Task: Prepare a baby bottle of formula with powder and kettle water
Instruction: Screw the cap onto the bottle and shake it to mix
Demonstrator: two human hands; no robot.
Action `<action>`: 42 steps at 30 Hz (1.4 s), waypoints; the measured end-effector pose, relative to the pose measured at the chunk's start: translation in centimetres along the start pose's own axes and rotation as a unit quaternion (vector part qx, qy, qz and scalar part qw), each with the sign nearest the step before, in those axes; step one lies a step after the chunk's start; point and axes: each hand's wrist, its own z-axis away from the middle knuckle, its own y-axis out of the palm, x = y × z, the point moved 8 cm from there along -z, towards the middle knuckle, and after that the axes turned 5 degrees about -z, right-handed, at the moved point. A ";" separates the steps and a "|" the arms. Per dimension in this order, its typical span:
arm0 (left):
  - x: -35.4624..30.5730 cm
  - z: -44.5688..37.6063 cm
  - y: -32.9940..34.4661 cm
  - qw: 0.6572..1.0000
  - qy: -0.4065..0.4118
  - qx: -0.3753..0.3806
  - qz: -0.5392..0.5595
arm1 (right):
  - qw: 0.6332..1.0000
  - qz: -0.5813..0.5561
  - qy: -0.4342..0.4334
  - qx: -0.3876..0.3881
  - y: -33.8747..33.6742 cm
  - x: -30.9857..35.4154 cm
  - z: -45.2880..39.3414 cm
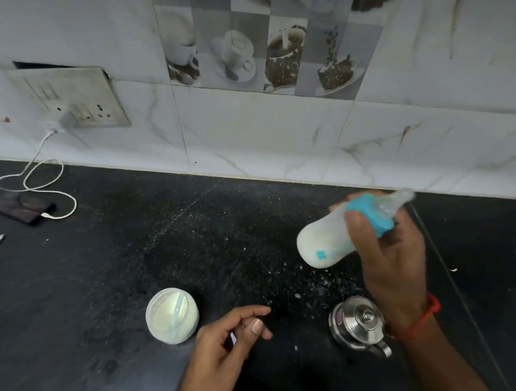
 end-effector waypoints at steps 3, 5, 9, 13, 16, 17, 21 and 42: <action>-0.2 0.0 -0.1 1.000 -0.003 -0.002 -0.005 | 1.000 0.020 -0.017 0.015 0.2 -0.6 0.2; -0.2 0.1 -0.1 1.000 -0.005 -0.001 0.005 | 0.996 0.060 0.037 0.060 1.0 -1.7 0.3; -0.2 0.0 0.0 1.000 -0.003 0.000 0.008 | 0.998 0.026 -0.051 0.006 -0.1 0.0 0.1; 0.0 0.0 0.0 1.000 0.000 -0.001 0.012 | 0.991 0.109 0.035 0.074 1.6 -2.9 0.1; -0.4 -0.1 0.2 1.000 0.000 0.006 0.009 | 1.000 0.003 -0.008 -0.011 -0.3 -1.6 -0.4; -0.4 -0.2 0.3 1.000 -0.001 0.005 0.006 | 1.000 -0.007 -0.004 -0.010 -0.3 -1.4 -0.5; -0.7 -0.1 0.1 1.000 0.002 0.000 0.006 | 0.998 -0.048 0.035 -0.007 -0.3 -1.2 -1.1; -4.0 -3.8 -1.1 0.996 0.050 -0.052 0.048 | 0.994 -0.091 0.063 -0.016 1.3 -1.7 -1.2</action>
